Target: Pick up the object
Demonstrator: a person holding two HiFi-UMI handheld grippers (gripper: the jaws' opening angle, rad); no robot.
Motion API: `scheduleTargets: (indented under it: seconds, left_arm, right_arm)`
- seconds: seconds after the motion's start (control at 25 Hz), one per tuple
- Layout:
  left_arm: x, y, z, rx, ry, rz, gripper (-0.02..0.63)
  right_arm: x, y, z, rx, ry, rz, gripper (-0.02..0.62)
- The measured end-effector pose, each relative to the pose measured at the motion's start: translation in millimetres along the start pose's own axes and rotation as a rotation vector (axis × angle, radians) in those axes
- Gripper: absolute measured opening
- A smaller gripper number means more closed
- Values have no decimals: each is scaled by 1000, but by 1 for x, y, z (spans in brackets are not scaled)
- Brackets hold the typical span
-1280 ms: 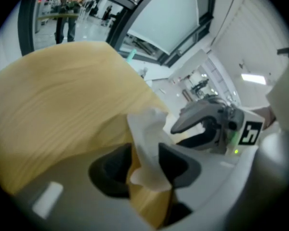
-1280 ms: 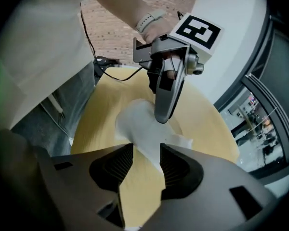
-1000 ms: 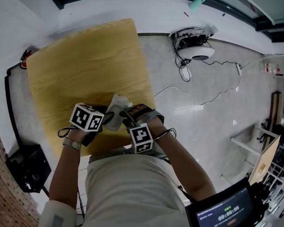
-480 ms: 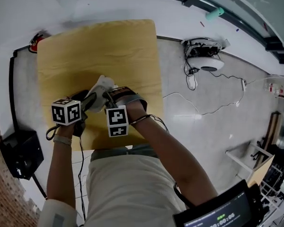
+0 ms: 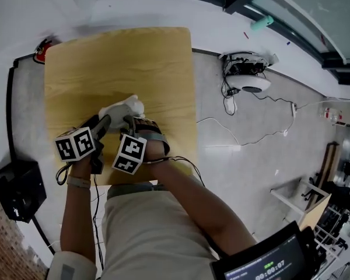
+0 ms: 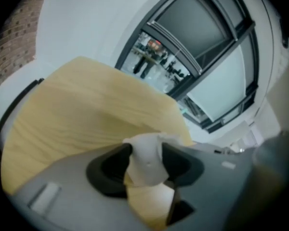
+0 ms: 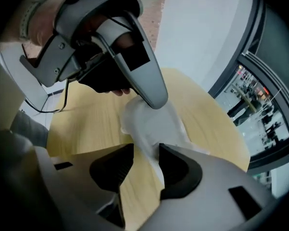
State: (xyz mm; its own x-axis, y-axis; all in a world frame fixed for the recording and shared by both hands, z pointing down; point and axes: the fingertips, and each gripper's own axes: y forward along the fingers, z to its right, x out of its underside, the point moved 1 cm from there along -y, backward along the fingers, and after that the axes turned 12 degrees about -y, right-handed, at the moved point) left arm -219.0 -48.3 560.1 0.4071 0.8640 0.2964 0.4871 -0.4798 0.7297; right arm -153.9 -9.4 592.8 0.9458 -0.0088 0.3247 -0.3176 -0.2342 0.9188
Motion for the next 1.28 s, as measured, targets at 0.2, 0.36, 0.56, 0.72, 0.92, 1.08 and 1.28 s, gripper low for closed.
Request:
scheduleTargets:
  seconds: [0.2,0.36,0.56,0.72,0.92,1.08,1.28]
  left_arm:
    - [4,7,12,-106,115,-29,212]
    - [12,21,13,-176,191,-38,243]
    - [10,24,0,-132,58,-58,275]
    - [7,26,0,-137,70,-68,305]
    - [11,26,5,-135,56,-50,305]
    - [13,31,12,-130,64,-58,313]
    - [10,28,7,-139,89,-61,314]
  right_arm:
    - [0,-6,-1,-49,108,53,153]
    - [2,-9,-5,-63,128,85,178]
    - [-1,-16,-2,-74,232,127,192]
    - [4,-36,6,-62,331,181,192]
    - [31,-68,49,116,579,259,192]
    - [67,-52,65,83,753,171,260]
    - [51,-14,63,-65,828,136,298]
